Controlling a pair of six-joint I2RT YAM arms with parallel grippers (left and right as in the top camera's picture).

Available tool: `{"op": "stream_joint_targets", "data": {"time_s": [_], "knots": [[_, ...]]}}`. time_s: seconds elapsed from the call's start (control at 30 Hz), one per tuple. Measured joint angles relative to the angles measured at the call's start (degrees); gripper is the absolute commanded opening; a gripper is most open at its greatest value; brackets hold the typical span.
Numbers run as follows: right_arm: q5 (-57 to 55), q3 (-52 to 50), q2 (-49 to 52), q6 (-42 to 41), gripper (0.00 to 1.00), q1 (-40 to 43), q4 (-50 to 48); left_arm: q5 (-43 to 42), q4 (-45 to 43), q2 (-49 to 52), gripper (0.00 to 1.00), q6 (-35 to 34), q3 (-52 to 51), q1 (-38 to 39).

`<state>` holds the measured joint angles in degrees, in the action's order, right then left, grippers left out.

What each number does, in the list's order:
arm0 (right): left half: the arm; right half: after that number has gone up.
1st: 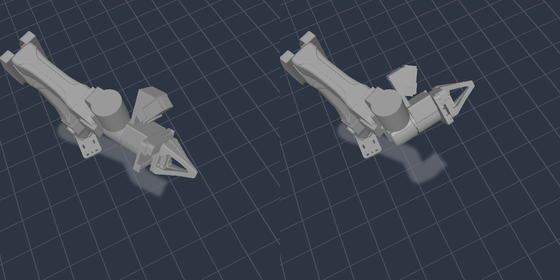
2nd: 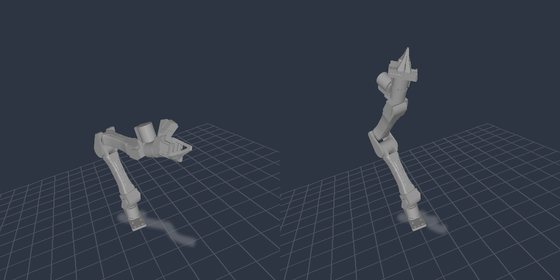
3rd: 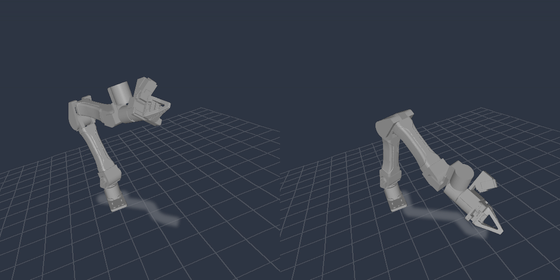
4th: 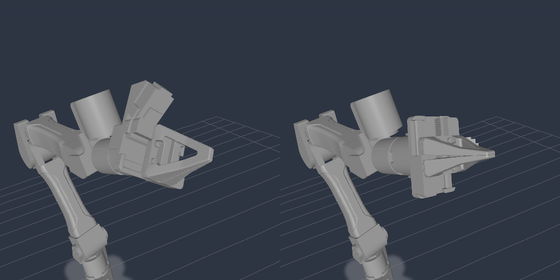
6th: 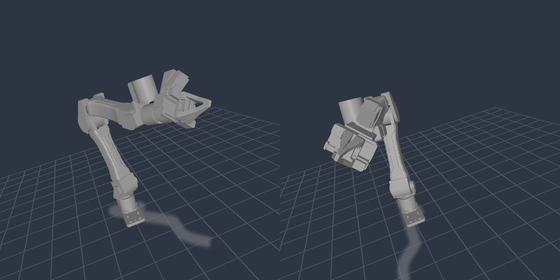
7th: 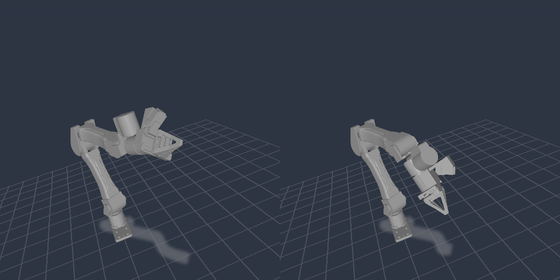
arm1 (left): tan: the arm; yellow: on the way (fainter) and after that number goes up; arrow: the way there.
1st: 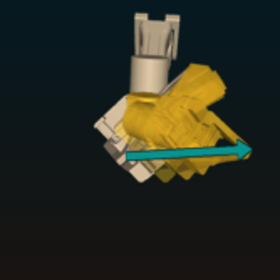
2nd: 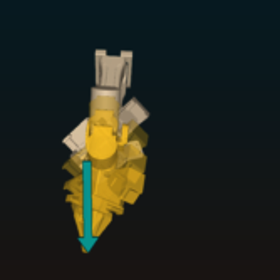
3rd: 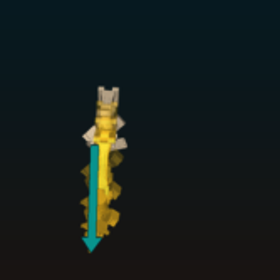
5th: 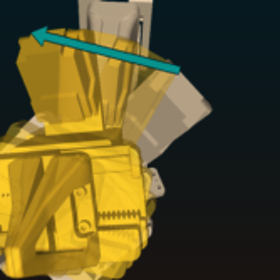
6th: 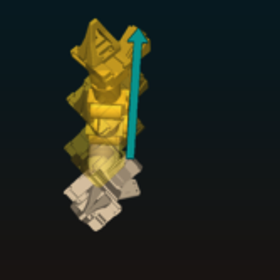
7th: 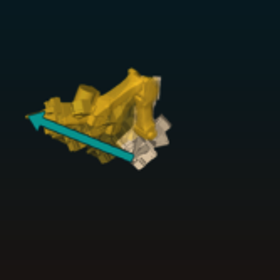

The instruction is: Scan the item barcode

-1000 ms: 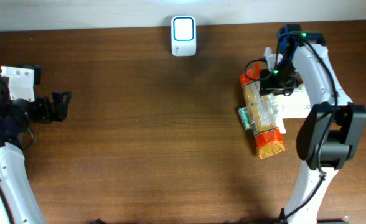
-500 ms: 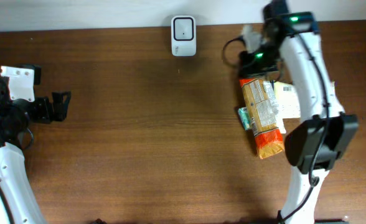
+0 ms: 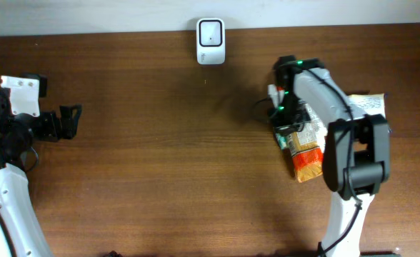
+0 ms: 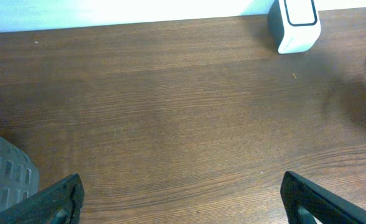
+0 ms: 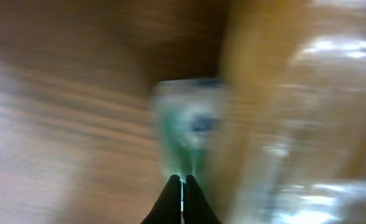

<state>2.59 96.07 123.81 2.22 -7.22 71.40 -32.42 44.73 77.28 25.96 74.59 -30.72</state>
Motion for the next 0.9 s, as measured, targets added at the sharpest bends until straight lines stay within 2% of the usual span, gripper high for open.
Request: {"op": "stream_joint_targets", "data": {"time_s": [0.13,0.27,0.37,0.4,0.43,0.47,0.6,0.7,0.9], "knots": [[0.9,0.0,0.0,-0.5,0.04,4.8,-2.0,0.0,0.0,0.0,0.99,0.0,0.0,0.0],[4.6,0.6,0.0,0.5,0.04,5.1,-1.9,0.0,0.0,0.0,0.99,0.0,0.0,0.0],[8.0,9.0,-0.9,1.5,0.09,3.7,4.2,0.0,0.1,0.0,0.99,0.0,0.0,0.0],[8.3,12.6,-1.8,2.0,0.13,3.2,6.5,0.0,0.0,0.0,0.99,0.0,0.0,0.0],[8.8,16.9,-3.5,2.4,0.26,2.5,8.7,0.0,0.0,0.0,0.99,0.0,0.0,0.0],[9.3,23.2,-7.9,2.6,0.99,1.1,11.4,0.0,0.0,0.0,0.99,0.0,0.0,0.0],[9.8,35.1,-20.0,3.2,0.98,-2.1,17.2,0.0,0.0,0.0,0.99,0.0,0.0,0.0],[10.0,36.7,-28.0,3.4,0.98,-2.6,20.4,0.0,0.0,0.0,0.99,0.0,0.0,0.0],[8.8,36.6,-30.1,3.4,0.98,-2.6,20.2,0.0,0.0,0.0,0.99,0.0,0.0,0.0]]}}
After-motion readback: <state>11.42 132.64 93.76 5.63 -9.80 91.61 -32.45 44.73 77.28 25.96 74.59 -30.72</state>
